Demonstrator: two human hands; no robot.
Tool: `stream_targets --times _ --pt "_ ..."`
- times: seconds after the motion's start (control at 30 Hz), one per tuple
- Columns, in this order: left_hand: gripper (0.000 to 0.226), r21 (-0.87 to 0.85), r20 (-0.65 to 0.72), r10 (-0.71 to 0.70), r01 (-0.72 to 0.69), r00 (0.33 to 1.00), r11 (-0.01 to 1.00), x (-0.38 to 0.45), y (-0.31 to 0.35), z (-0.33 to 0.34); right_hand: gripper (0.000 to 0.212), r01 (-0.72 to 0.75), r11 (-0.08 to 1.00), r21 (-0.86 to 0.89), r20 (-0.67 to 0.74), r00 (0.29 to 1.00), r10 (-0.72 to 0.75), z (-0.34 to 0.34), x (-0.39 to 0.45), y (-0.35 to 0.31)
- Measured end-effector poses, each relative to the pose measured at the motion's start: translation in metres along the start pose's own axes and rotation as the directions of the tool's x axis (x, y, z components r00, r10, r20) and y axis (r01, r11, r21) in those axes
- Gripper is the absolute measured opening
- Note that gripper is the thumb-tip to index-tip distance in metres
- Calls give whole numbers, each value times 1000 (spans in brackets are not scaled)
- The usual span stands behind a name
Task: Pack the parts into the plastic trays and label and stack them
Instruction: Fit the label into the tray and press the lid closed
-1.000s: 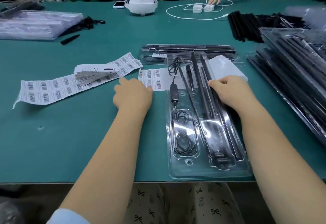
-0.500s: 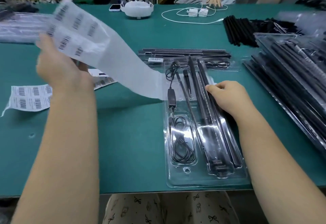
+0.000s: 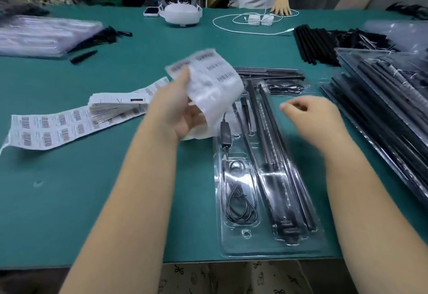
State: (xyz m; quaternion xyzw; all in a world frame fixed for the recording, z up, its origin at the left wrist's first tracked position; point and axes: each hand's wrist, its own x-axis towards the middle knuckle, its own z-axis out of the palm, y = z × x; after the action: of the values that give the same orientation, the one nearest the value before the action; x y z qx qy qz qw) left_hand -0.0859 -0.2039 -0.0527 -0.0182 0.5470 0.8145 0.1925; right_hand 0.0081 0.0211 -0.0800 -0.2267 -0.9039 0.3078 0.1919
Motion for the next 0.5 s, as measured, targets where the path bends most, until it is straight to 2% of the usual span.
stream_targets --times 0.07,0.13,0.2,0.27,0.37,0.43,0.5 --pt "28 107 28 -89 86 996 991 -9 -22 16 13 78 964 256 -18 997 -76 -4 1 -13" --pt "28 137 75 -109 98 991 986 -7 -34 23 14 171 910 377 37 979 -199 -2 0 -27" --pt "32 174 115 -85 64 990 983 -4 -36 25 14 264 896 357 85 946 -312 10 -5 -34" --pt "32 219 186 -50 8 981 976 -6 -41 25 12 322 889 326 53 933 -357 25 -10 -36" --pt "11 216 340 -22 -55 940 975 -8 -45 19 17 346 894 285 -56 937 -345 35 -14 -32" --pt "21 251 426 -5 -113 905 961 -9 -46 16 25 348 906 241 -103 937 -333 34 -15 -26" --pt "32 282 434 10 -146 901 948 -9 -46 18 27 337 910 242 -126 941 -315 34 -17 -24"
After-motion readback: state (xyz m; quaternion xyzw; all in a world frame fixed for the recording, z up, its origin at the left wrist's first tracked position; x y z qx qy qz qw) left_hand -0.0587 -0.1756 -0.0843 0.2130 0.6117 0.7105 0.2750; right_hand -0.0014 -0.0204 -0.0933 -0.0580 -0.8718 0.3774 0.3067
